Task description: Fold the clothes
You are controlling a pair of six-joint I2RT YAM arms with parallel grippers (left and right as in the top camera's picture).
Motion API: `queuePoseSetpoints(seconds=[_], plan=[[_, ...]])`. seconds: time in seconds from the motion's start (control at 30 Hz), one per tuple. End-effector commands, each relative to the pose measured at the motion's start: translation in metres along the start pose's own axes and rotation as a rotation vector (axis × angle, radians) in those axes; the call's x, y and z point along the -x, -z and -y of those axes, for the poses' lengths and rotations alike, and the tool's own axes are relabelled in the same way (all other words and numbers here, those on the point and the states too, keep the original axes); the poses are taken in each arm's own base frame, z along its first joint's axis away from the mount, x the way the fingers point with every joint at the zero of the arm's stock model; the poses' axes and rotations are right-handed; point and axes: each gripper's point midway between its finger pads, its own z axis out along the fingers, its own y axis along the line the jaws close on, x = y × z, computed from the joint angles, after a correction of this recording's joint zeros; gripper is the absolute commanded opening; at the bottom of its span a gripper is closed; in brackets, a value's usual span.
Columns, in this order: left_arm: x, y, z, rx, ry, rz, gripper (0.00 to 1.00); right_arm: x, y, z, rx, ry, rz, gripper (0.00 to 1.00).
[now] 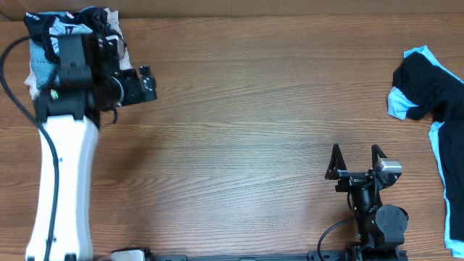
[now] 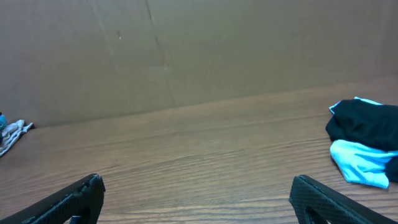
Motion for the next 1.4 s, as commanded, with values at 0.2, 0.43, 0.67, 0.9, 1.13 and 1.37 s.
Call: queuePoseSetpoints(seconds=[0.2, 0.43, 0.67, 0.9, 1.13, 1.37], plan=[[-0.049, -0.017, 0.034, -0.136, -0.099, 0.314, 1.00, -0.001, 0.000, 0.000, 0.005, 0.004, 0.005, 1.00], [-0.082, -0.005, 0.004, -0.062, -0.086, 0.512, 1.00, -0.001, 0.000, 0.000, 0.005, 0.004, 0.005, 1.00], [-0.102, 0.012, -0.008, -0.053, -0.079, 0.662, 1.00, -0.001, 0.000, 0.000, 0.005, 0.004, 0.005, 1.00], [-0.114, 0.022, -0.029, 0.000, -0.044, 0.801, 1.00, -0.001, 0.000, 0.000, 0.005, 0.004, 0.005, 1.00], [-0.131, 0.023, -0.040, 0.008, -0.031, 0.884, 1.00, -0.001, 0.000, 0.000, 0.005, 0.004, 0.005, 1.00], [-0.134, 0.035, -0.040, 0.024, -0.080, 0.947, 1.00, -0.001, 0.000, 0.000, 0.005, 0.004, 0.005, 1.00]])
